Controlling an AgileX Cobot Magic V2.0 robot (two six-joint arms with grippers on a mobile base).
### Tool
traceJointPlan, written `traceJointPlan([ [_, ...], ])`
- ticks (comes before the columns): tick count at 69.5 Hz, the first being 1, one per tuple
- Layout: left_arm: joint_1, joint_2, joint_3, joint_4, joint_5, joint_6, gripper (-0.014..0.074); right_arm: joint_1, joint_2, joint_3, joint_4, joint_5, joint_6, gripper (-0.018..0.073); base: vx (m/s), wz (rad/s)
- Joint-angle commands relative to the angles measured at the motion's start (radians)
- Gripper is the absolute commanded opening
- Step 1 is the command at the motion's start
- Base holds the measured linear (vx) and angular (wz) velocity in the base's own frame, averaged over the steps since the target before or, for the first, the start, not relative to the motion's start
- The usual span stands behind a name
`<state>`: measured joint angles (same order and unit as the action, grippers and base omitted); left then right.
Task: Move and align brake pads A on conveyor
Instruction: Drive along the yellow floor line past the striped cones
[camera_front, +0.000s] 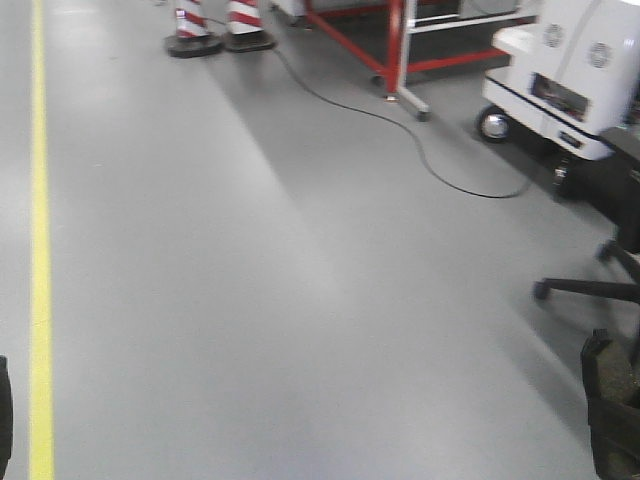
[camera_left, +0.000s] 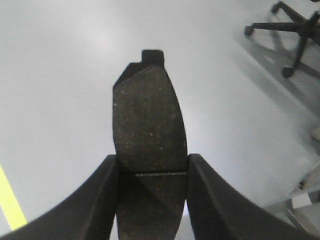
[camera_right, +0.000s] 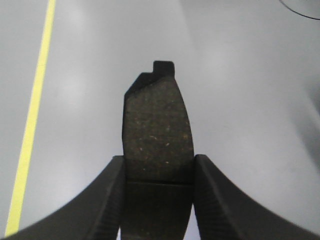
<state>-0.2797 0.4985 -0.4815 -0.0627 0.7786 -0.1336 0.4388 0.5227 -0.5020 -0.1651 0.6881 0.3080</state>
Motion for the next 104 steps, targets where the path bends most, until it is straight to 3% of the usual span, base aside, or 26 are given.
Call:
traceJointPlan([
  [1, -0.007, 0.002, -0.029, -0.006, -0.073, -0.002, 0.0174, -0.003, 0.003, -0.029, -0.021, -0.080, -0.010, 0.0177, 0.09, 0.60],
  [44, -0.007, 0.002, -0.029, -0.007, -0.074, -0.002, 0.0174, -0.003, 0.003, -0.029, -0.021, -0.080, -0.010, 0.0177, 0.14, 0.46],
  [104, -0.007, 0.002, -0.029, -0.007, -0.073, -0.002, 0.0174, -0.003, 0.003, -0.029, -0.019, -0.080, -0.010, 0.0177, 0.41, 0.08],
])
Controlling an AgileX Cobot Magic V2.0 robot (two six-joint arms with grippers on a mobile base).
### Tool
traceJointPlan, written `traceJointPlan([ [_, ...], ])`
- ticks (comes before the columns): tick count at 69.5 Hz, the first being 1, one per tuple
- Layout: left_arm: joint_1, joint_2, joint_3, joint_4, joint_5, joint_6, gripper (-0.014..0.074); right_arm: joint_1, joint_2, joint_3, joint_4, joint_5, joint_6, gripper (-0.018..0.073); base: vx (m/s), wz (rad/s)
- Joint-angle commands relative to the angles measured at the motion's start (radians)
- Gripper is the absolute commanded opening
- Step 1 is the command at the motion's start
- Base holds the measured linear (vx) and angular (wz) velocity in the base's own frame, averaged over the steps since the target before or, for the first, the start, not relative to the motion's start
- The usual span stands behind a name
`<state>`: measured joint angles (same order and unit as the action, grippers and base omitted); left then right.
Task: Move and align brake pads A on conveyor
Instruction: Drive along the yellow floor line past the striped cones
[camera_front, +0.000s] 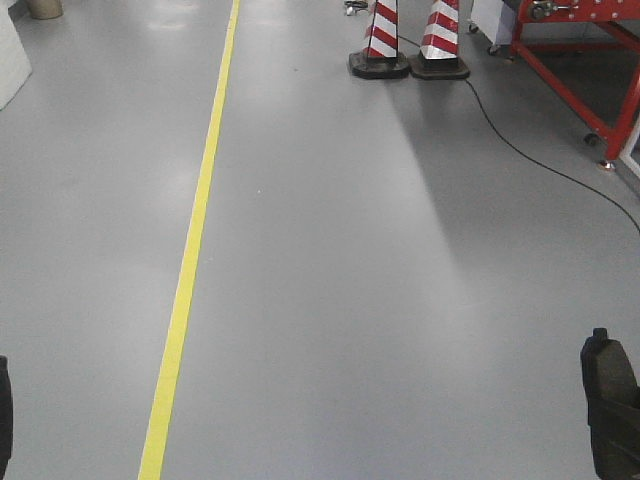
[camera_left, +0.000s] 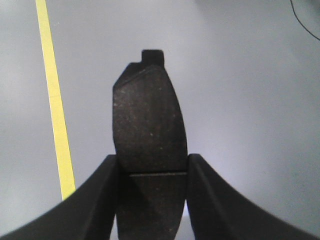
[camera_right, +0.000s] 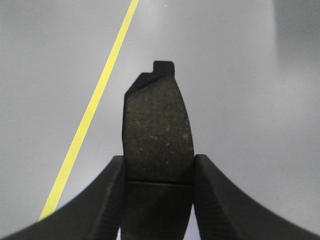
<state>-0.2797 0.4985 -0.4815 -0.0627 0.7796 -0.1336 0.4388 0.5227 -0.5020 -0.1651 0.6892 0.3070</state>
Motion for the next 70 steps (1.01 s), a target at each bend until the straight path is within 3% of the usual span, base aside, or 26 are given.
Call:
traceJointPlan([
  [1, -0.007, 0.002, -0.029, -0.007, -0.074, -0.002, 0.0174, -0.003, 0.003, -0.029, -0.019, -0.081, -0.009, 0.0177, 0.49, 0.02],
  [70, -0.007, 0.002, -0.029, -0.007, -0.074, -0.002, 0.0174, -0.003, 0.003, -0.029, -0.019, -0.081, -0.009, 0.0177, 0.51, 0.05],
])
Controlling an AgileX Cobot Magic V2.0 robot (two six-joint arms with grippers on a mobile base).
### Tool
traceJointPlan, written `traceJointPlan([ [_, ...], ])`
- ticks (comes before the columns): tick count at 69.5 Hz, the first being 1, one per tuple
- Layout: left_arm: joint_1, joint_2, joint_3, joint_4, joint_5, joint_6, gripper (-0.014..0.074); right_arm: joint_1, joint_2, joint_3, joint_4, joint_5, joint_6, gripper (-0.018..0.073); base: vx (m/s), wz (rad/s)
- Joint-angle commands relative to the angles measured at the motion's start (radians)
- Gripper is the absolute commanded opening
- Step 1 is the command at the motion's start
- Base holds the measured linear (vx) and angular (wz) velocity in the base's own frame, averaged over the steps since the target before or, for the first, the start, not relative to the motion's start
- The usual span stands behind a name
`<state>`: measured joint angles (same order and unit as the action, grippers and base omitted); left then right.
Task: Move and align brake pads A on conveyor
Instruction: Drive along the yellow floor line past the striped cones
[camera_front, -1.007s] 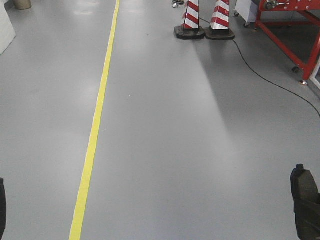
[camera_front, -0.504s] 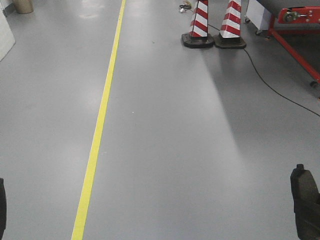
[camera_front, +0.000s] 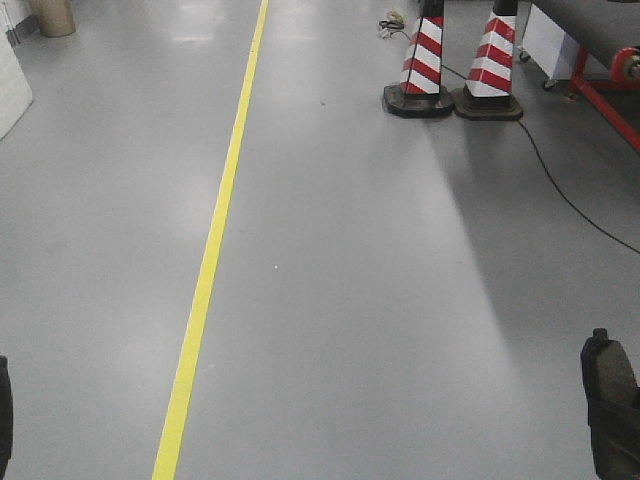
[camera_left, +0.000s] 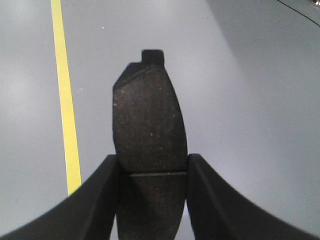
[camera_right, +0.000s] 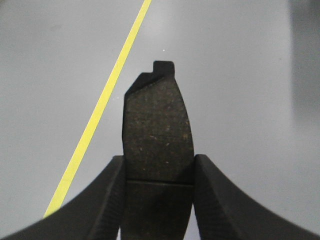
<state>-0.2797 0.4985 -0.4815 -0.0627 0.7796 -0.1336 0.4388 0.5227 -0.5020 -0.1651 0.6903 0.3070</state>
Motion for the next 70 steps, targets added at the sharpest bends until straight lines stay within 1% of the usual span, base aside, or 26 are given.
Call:
traceJointPlan([
  [1, -0.007, 0.002, -0.029, -0.007, -0.074, -0.002, 0.0174, -0.003, 0.003, -0.029, -0.019, -0.082, -0.009, 0.0177, 0.55, 0.05],
  [70, -0.007, 0.002, -0.029, -0.007, -0.074, -0.002, 0.0174, -0.003, 0.003, -0.029, -0.018, -0.082, -0.009, 0.0177, 0.58, 0.05],
])
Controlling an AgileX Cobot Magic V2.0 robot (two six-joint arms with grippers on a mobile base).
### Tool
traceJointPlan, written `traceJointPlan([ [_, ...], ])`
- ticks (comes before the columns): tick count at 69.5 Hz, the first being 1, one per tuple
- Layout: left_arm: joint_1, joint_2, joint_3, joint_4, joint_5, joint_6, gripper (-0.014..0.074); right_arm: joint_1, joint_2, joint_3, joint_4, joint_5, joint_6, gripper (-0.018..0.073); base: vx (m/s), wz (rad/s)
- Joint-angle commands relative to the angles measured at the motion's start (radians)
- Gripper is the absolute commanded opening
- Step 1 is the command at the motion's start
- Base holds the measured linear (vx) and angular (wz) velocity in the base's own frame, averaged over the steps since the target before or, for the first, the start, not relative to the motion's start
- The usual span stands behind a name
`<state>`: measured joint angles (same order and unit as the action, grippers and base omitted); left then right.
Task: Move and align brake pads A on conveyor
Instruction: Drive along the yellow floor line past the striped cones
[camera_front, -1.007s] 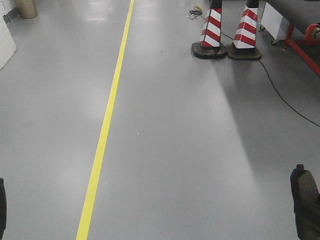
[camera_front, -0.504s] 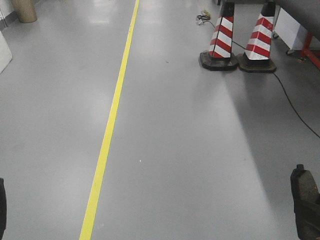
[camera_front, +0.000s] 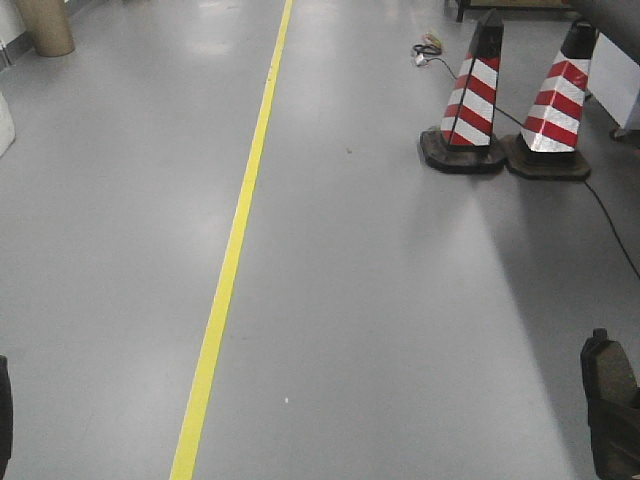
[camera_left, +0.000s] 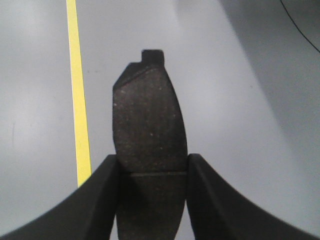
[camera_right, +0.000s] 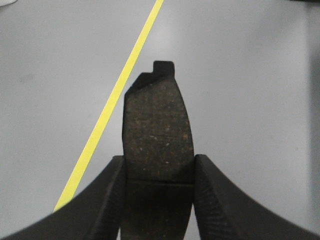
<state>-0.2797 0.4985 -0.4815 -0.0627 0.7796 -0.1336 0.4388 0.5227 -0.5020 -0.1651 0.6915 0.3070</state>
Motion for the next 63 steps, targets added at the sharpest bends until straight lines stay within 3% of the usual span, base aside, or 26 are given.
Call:
traceJointPlan([
  [1, -0.007, 0.002, -0.029, -0.007, -0.074, -0.002, 0.0174, -0.003, 0.003, -0.029, -0.018, -0.083, -0.009, 0.0177, 0.62, 0.03],
  [63, -0.007, 0.002, -0.029, -0.007, -0.074, -0.002, 0.0174, -0.003, 0.003, -0.029, -0.018, -0.083, -0.009, 0.0177, 0.62, -0.01],
])
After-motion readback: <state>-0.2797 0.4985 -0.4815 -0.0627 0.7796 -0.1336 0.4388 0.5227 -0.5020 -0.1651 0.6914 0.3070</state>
